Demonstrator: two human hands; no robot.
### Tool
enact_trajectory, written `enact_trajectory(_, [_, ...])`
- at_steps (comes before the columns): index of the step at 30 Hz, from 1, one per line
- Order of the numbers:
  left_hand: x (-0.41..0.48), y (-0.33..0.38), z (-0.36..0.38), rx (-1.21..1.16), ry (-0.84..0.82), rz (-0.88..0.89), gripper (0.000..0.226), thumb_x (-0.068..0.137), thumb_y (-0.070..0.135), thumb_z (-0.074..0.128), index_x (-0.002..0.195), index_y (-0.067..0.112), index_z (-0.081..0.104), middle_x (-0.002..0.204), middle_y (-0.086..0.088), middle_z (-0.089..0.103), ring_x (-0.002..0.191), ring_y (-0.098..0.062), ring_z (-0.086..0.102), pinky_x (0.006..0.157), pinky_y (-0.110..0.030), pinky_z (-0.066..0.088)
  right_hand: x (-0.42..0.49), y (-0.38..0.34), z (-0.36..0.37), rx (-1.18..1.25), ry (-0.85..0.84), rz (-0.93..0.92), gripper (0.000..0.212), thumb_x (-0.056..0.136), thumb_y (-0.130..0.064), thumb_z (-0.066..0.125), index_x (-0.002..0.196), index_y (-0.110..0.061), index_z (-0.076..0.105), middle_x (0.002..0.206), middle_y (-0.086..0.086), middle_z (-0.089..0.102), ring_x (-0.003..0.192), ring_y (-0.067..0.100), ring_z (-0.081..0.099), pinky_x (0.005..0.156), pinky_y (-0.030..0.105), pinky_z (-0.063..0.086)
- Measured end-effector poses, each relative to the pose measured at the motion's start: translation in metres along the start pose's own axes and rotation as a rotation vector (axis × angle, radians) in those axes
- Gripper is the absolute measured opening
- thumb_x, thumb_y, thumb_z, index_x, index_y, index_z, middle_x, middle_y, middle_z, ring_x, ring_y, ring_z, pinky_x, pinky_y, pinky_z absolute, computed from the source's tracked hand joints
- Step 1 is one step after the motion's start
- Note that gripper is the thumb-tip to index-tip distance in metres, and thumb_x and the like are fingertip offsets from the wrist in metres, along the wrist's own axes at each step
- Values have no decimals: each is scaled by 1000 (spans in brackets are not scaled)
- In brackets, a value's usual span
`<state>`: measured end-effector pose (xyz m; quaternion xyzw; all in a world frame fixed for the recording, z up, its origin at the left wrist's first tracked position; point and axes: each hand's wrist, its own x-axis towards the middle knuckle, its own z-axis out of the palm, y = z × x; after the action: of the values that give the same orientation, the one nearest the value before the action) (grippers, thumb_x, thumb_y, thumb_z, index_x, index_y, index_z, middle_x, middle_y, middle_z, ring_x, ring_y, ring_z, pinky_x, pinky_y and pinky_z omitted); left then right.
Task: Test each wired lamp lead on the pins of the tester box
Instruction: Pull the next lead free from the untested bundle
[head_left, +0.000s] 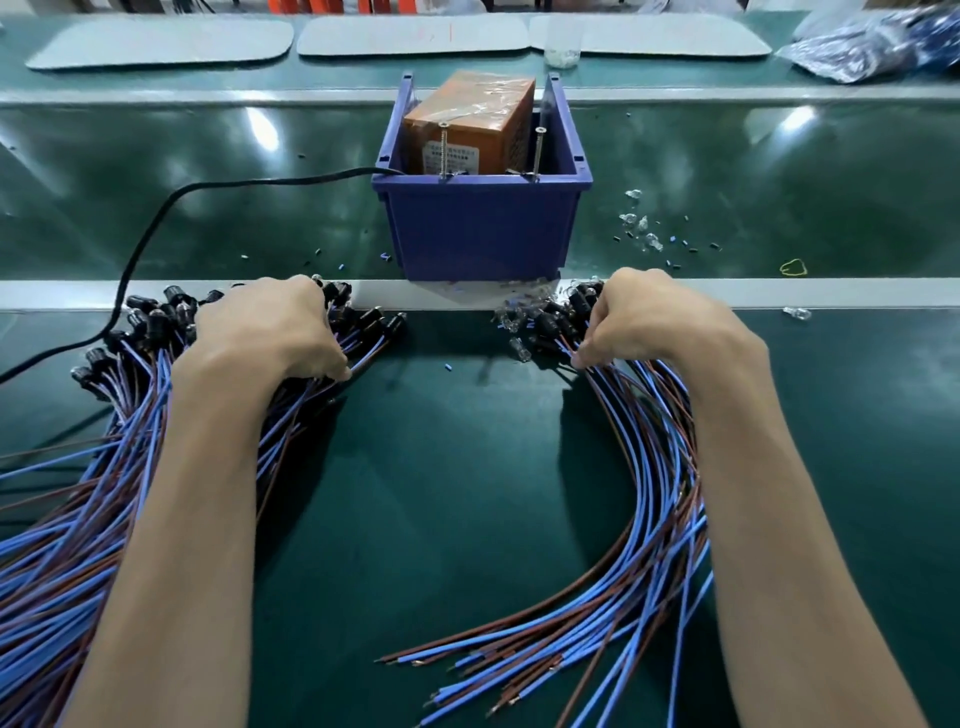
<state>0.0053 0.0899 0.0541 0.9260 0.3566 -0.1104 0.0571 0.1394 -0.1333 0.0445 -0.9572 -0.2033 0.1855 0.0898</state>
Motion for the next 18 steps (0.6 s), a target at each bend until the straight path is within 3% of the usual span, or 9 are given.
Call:
enact_trajectory(4, [-4, 10, -1, -19, 50, 53, 18, 67, 30, 84, 78, 30, 69, 99, -11, 67, 95, -32, 61, 81, -37, 50, 0, 0, -6, 120, 69, -103, 28, 74, -46, 75, 74, -19, 69, 81, 3, 65, 82, 23, 60, 69, 29, 45])
enact_trajectory(6, [-6, 19, -1, -55, 112, 117, 17, 69, 32, 83, 76, 32, 68, 98, -9, 67, 94, -32, 61, 76, -32, 48, -3, -3, -9, 207, 42, -216, 25, 76, -48, 73, 68, -25, 68, 70, -7, 63, 72, 9, 57, 59, 25, 42])
enact_trajectory(8, [-9, 32, 1, -136, 166, 216, 16, 71, 34, 80, 74, 34, 65, 94, -5, 68, 94, -31, 61, 75, -31, 47, -5, -8, -10, 263, -36, -331, 18, 75, -46, 74, 75, -28, 72, 63, -14, 63, 62, -3, 55, 56, 17, 42])
enact_trajectory(10, [-13, 46, 3, -297, 215, 349, 16, 72, 34, 78, 75, 35, 63, 79, 3, 67, 87, -25, 62, 77, -32, 50, -7, -13, -6, 314, -118, -411, 22, 75, -41, 76, 91, -26, 74, 70, -15, 68, 65, -5, 57, 66, 15, 47])
enact_trajectory(12, [-21, 61, 5, -526, 264, 479, 13, 74, 29, 77, 78, 34, 66, 63, 10, 60, 69, -15, 59, 71, -29, 50, -7, -18, -1, 357, -169, -454, 28, 74, -36, 78, 98, -22, 72, 81, -7, 70, 74, 8, 61, 77, 28, 49])
enact_trajectory(15, [-34, 80, 7, -791, 325, 615, 14, 75, 18, 74, 82, 30, 68, 55, 8, 58, 50, -2, 50, 57, -18, 41, -10, -24, 1, 499, -195, -513, 12, 78, -22, 74, 71, -18, 66, 62, -8, 64, 62, 8, 54, 63, 25, 44])
enact_trajectory(18, [-42, 91, 8, -981, 317, 640, 13, 80, 16, 73, 86, 26, 68, 54, 7, 56, 45, 0, 48, 52, -10, 36, -7, -17, -1, 741, -157, -547, 33, 85, 1, 59, 60, -19, 63, 56, -10, 64, 59, 3, 56, 60, 17, 44])
